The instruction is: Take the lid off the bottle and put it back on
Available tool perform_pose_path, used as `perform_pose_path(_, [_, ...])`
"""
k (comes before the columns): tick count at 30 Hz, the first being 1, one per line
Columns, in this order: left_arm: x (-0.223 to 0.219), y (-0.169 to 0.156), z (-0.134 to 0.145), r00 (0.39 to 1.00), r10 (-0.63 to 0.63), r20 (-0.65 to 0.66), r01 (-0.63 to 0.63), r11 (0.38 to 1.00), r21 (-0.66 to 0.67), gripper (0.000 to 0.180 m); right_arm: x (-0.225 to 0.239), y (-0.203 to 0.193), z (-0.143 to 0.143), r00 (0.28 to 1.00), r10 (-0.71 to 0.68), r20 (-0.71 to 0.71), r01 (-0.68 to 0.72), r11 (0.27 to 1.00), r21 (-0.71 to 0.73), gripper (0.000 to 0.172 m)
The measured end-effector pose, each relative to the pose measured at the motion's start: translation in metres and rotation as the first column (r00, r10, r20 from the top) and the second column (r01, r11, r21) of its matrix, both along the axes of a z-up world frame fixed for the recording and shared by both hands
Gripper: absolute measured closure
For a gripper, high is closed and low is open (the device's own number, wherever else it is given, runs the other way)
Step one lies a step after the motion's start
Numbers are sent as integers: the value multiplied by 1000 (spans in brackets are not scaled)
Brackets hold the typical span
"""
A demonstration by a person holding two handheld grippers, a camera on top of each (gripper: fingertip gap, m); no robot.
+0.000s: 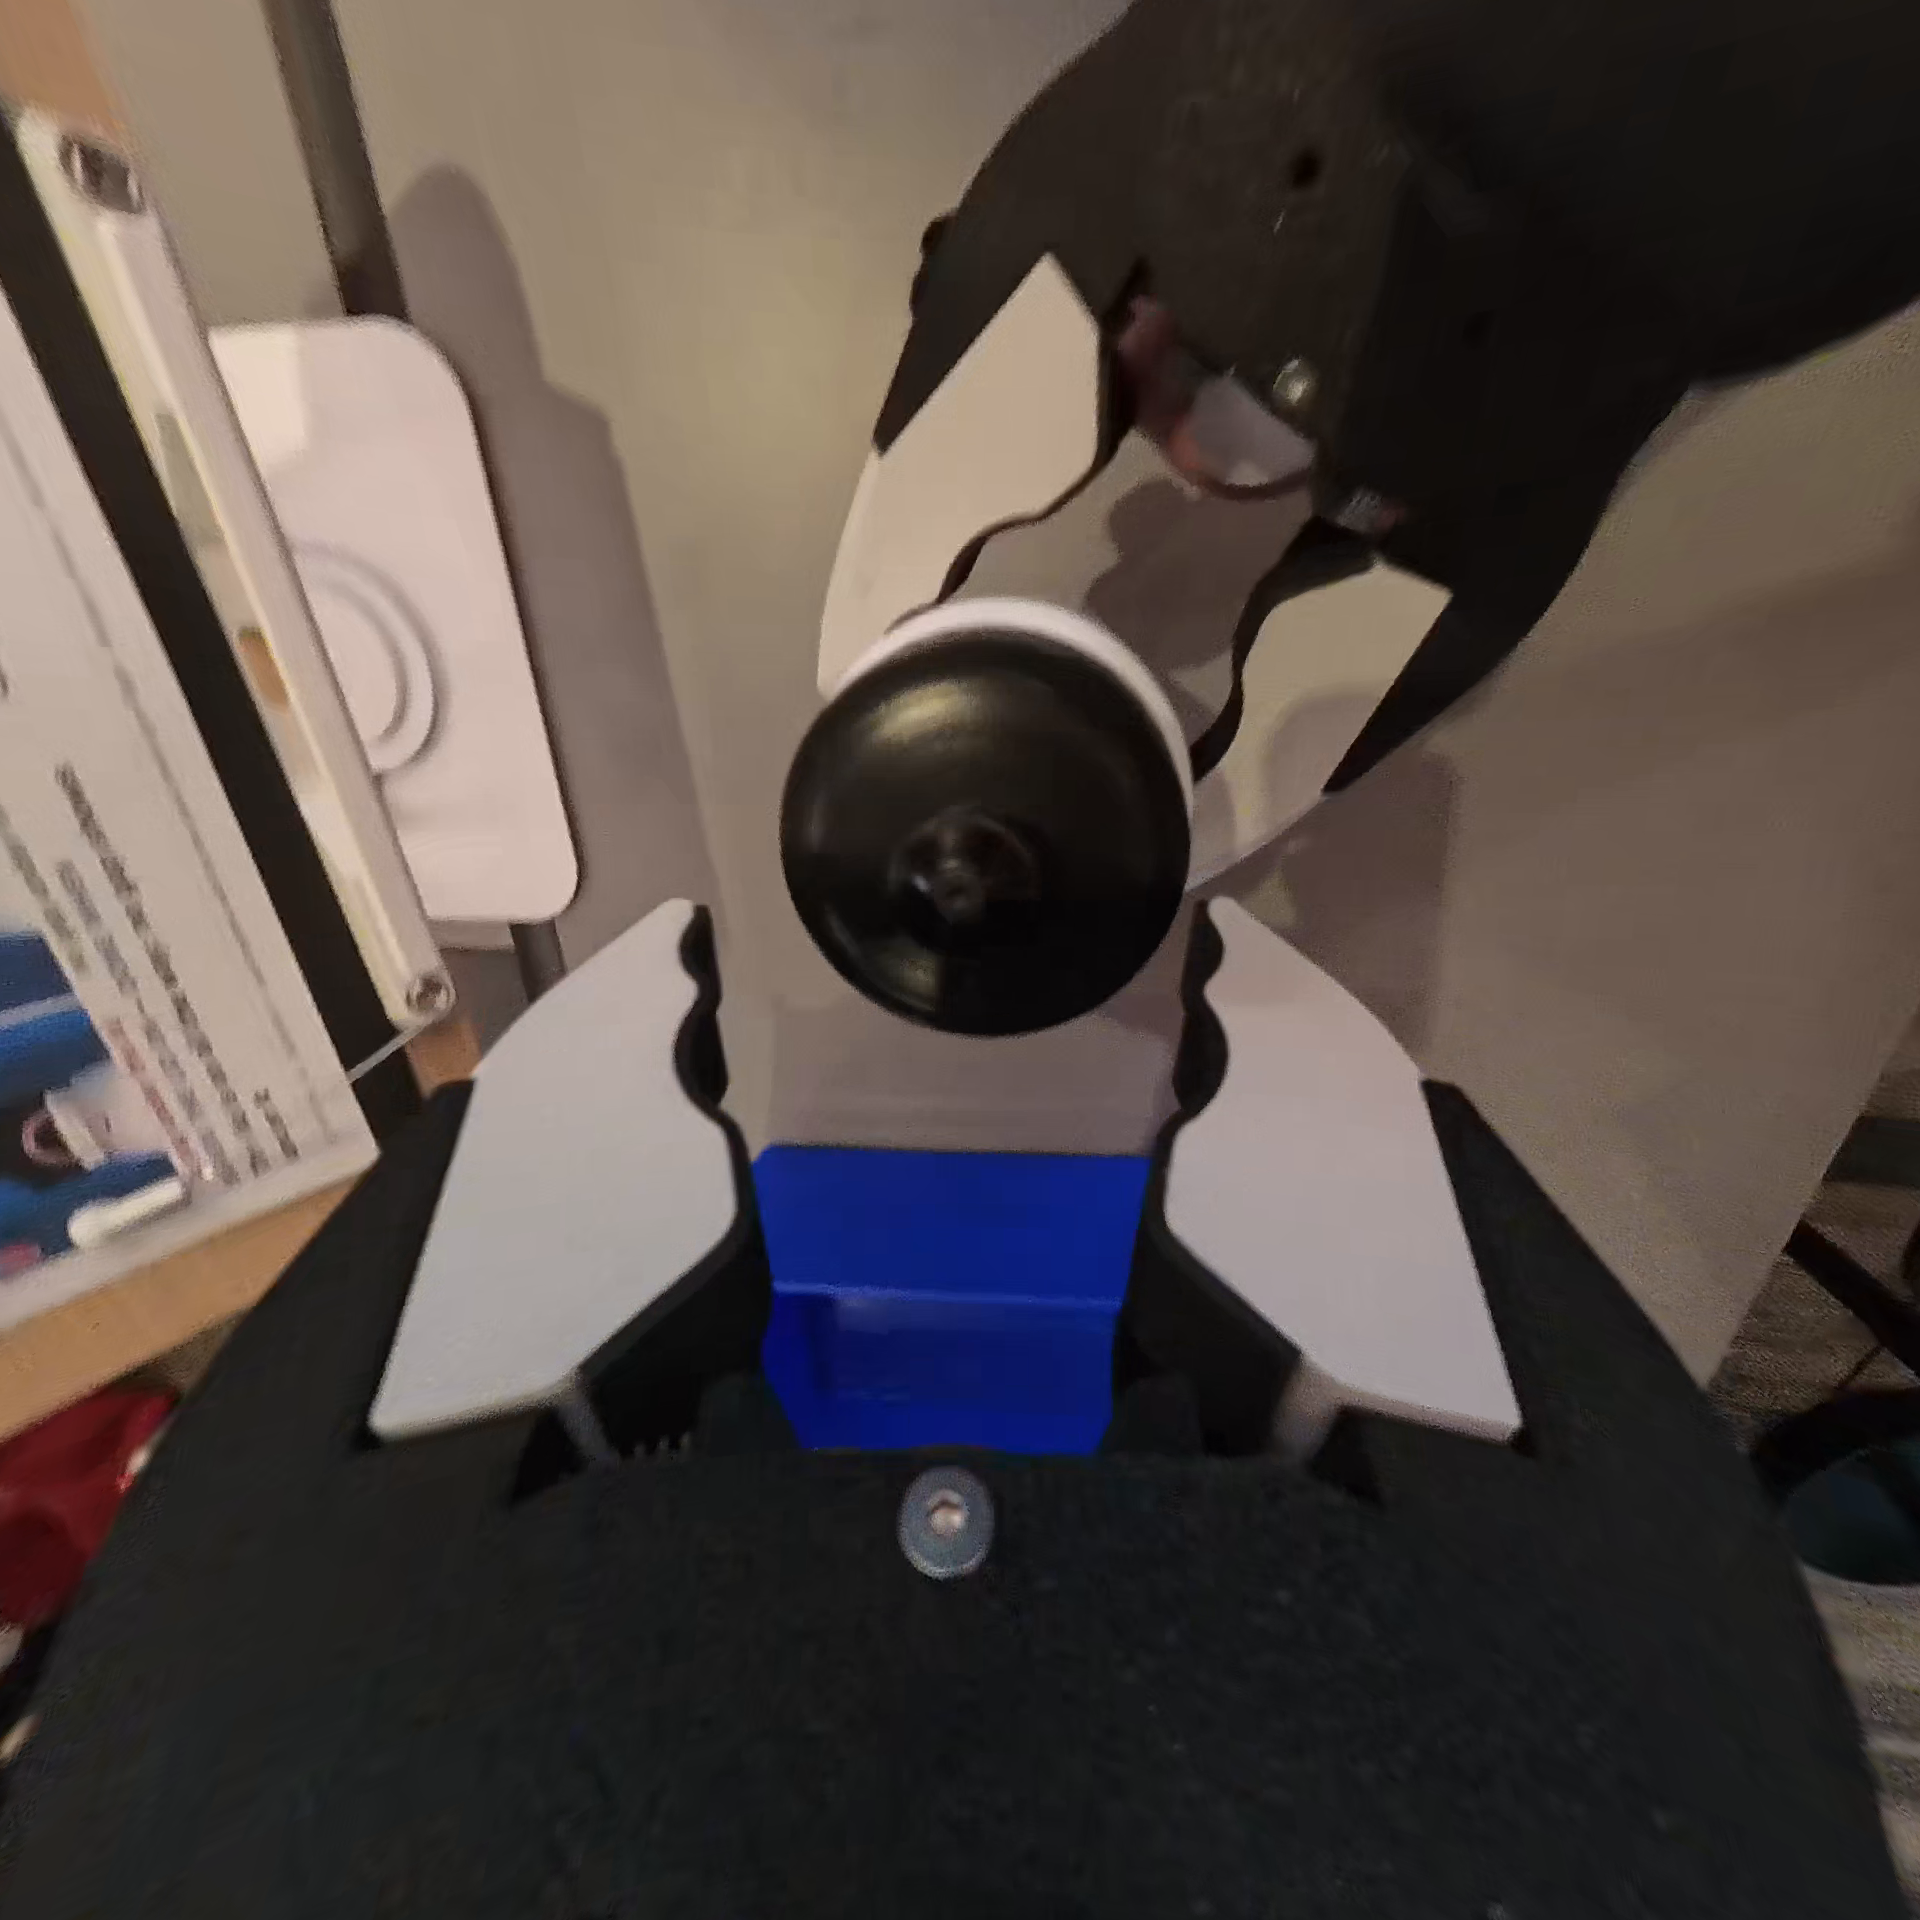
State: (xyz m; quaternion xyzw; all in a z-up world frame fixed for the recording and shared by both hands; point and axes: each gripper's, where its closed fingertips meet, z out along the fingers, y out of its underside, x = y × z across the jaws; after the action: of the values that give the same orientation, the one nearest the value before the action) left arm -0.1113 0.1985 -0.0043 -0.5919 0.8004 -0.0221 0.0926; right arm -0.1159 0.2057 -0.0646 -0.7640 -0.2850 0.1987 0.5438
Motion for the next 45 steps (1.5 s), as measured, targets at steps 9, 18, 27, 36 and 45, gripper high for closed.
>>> perform_pose_path(9, [20, -11, 4, 999, 47, -10, -47, 993, -112, 115, 1, 0, 0, 1000, -1, 0, 1, 1000, -6, 87])
perform_pose_path(18, [23, -4, 7, 703, 710, 28, -692, 693, -205, 118, 2, 0, 0, 1000, -26, -3, 26, 1000, -6, 87])
perform_pose_path(27, [2, -6, 12, 997, 76, -5, -76, 996, -52, 84, 1, -1, 0, 1000, -6, -3, 6, 1000, -13, 87])
perform_pose_path(36, [18, -14, 10, 996, -93, 12, 93, 981, -169, 117, 1, -2, -1, 1000, -4, 14, 4, 1000, -22, 87])
perform_pose_path(45, [18, -11, 11, 992, 125, -31, -128, 983, -128, 123, -1, -1, -1, 1000, -27, 6, 27, 1000, -15, 87])
